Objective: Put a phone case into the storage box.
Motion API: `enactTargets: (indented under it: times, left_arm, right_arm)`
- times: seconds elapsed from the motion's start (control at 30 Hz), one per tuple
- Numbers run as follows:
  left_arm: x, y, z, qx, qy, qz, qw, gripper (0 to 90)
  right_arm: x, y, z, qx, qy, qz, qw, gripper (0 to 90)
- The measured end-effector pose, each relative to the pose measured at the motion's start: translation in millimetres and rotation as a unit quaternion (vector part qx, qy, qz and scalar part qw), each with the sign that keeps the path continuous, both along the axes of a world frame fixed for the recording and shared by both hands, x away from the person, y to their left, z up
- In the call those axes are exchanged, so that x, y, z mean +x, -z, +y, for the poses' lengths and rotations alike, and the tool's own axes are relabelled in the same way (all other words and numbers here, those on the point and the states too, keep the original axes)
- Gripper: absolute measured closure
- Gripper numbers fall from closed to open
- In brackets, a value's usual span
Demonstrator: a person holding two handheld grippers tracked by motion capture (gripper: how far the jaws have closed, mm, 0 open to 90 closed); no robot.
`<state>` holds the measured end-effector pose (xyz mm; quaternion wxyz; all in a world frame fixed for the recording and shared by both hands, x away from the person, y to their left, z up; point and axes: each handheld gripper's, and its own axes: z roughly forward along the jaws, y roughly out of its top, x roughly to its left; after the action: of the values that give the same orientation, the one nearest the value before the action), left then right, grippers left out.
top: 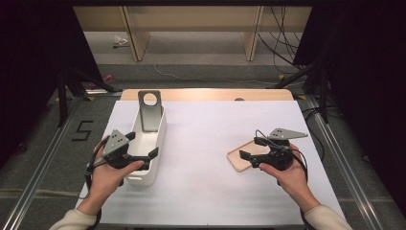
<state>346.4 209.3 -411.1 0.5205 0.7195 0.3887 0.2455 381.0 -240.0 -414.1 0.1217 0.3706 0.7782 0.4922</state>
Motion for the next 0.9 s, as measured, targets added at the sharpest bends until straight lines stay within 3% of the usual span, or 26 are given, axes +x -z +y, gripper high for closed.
enactTargets:
  times: [0.2,0.37,0.73,0.9]
  left_arm:
    - [-13.0,4.3,-6.4,0.002,0.014,-0.007,0.9999,0.4]
    - [-14.1,7.4,-11.1,0.013,0.023,-0.005,0.9997,0.7]
    - [-13.1,8.2,-11.4,0.01,0.021,-0.002,0.9997,0.7]
    - [-13.0,8.6,-12.4,0.006,0.022,-0.001,0.9997,1.0]
  right_arm:
    - [0.6,0.5,1.2,-0.005,-0.001,0.001,1.0,16.3]
    - [0.6,0.8,0.0,-0.004,0.0,0.001,1.0,16.3]
    - [0.4,-0.3,-1.5,-0.006,0.003,-0.001,1.0,16.3]
    - [4.3,2.5,0.1,-0.022,0.002,0.012,0.9997,18.8]
